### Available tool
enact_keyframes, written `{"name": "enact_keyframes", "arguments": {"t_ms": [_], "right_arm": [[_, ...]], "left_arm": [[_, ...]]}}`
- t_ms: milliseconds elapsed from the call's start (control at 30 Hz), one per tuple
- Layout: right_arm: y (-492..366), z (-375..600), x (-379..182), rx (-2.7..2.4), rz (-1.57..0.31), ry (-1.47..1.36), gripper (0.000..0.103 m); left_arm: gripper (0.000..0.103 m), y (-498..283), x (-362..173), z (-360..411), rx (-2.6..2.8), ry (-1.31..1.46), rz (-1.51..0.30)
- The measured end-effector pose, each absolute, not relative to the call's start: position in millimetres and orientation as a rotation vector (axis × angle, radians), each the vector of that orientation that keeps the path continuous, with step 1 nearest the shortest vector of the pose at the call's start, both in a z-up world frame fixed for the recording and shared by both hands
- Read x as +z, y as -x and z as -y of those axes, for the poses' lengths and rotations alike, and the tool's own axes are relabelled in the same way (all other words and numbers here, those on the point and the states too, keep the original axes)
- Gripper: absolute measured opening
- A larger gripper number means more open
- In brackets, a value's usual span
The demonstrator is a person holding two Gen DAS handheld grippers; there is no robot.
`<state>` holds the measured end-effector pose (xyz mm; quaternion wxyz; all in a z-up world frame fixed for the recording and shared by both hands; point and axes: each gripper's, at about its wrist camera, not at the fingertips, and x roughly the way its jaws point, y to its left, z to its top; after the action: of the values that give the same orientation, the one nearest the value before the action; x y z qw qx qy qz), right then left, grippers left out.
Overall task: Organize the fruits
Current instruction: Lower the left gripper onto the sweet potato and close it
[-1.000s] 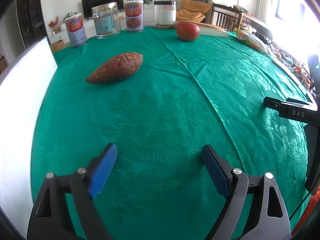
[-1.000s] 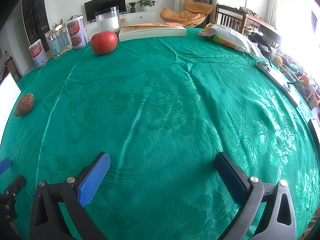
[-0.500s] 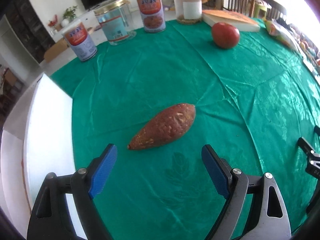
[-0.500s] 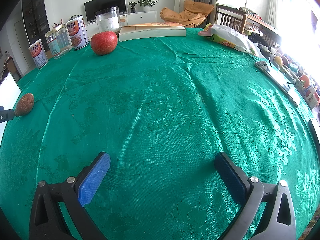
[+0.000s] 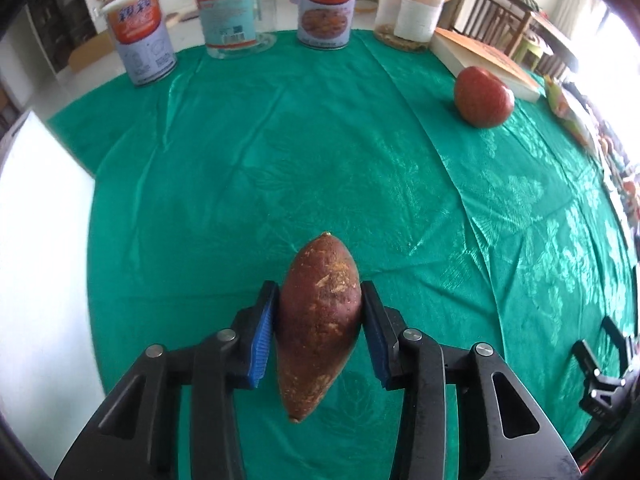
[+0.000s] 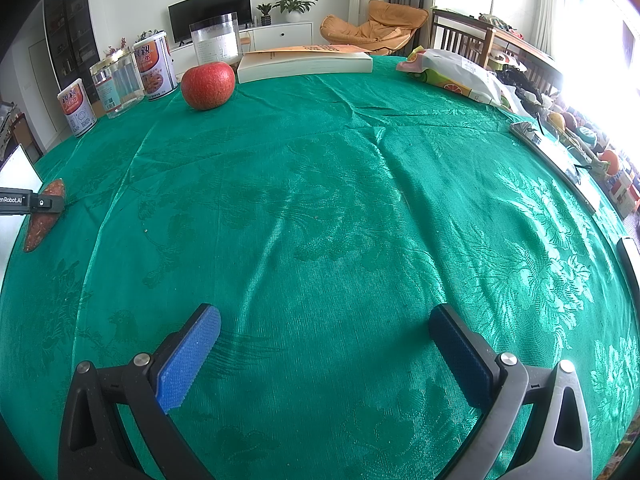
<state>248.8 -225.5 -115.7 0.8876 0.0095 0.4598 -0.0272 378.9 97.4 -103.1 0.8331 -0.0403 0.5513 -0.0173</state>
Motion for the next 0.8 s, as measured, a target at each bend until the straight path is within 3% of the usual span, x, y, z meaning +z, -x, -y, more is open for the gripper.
{"name": "enact_keyframes", "arguments": {"t_ms": [333, 533, 600, 633, 700, 800], "right_arm": [[-248.7, 225.5, -115.6, -0.057, -0.956, -0.020, 0.103], [-248.8, 225.5, -115.7, -0.057, -0.956, -0.020, 0.103], [-248.7, 225.5, -115.7, -0.057, -0.956, -0.020, 0.103], [-248.7, 225.5, -115.6, -0.057, -0.956, -0.020, 0.103], [-248.8, 225.5, -115.7, -0.057, -0.956, -0.020, 0.103], [-248.8, 225.5, -115.7, -0.057, -0.956, -0.020, 0.103]], "left_arm": [[0.041, -291.1, -113.7, -106.8, -0.009, 0.405, -1.169], [0.042, -245.5, -114.4, -86.4, -0.075, 0.376, -1.141], [0.050, -240.2, -114.3, -77.9, -0.077, 0.314, -1.106], [0.060, -236.9, -114.1, -73.9, -0.076, 0.287, -1.080], [0.073, -234.1, -115.7, -65.5, -0.050, 0.220, -1.039], [0.073, -231.0, -119.8, -49.8, -0.017, 0.088, -0.991]]}}
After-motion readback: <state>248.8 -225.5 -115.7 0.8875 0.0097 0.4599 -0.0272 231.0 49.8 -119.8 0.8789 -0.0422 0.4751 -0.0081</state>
